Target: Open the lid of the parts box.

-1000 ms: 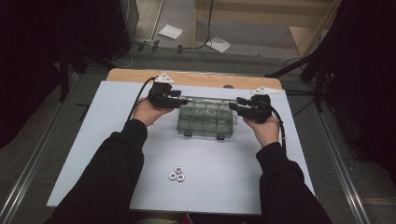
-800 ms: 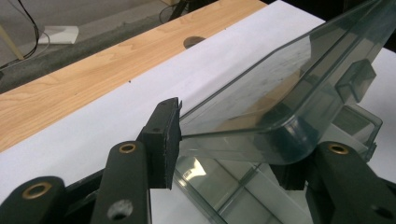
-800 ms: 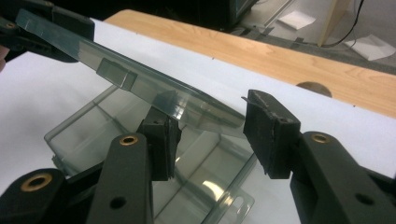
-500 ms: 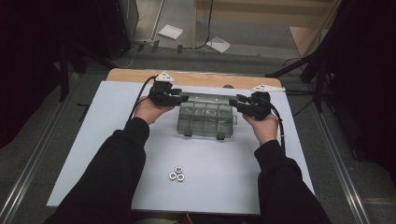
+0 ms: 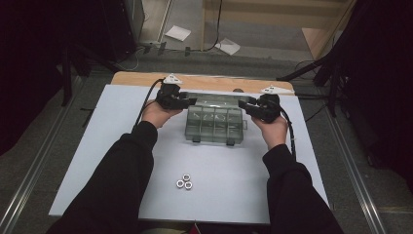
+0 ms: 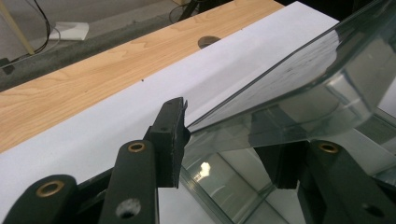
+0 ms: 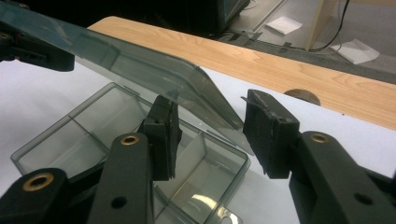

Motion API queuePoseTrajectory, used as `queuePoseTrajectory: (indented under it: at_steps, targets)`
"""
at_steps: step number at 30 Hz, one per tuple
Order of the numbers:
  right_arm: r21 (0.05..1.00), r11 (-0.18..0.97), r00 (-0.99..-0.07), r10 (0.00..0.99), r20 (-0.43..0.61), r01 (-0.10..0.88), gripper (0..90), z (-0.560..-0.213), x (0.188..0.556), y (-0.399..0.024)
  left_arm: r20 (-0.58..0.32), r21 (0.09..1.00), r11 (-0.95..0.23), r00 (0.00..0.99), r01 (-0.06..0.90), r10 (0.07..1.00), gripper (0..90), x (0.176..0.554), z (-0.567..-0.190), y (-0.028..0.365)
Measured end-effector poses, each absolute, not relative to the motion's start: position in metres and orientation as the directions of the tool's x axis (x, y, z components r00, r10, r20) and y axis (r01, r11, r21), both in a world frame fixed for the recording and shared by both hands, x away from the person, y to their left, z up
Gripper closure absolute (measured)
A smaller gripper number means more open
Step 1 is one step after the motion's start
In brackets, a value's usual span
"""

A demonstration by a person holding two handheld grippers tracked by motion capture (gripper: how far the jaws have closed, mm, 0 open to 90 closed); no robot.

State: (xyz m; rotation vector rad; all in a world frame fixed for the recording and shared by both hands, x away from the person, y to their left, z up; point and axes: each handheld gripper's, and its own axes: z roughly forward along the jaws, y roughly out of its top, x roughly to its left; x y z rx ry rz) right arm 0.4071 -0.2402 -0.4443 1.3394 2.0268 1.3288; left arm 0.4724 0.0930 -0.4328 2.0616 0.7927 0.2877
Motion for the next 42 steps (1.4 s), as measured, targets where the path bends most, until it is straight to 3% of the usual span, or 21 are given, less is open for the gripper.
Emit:
queuePoseTrajectory:
  at_steps: [42]
  targets:
    - [0.842, 0.058, -0.437, 0.873, 0.217, 0.536, 54.6, -0.471, 0.436, -0.235, -0.123, 0.809, -0.355, 0.726, 0.468, 0.677, 59.4, 0.490, -0.452, 0.091]
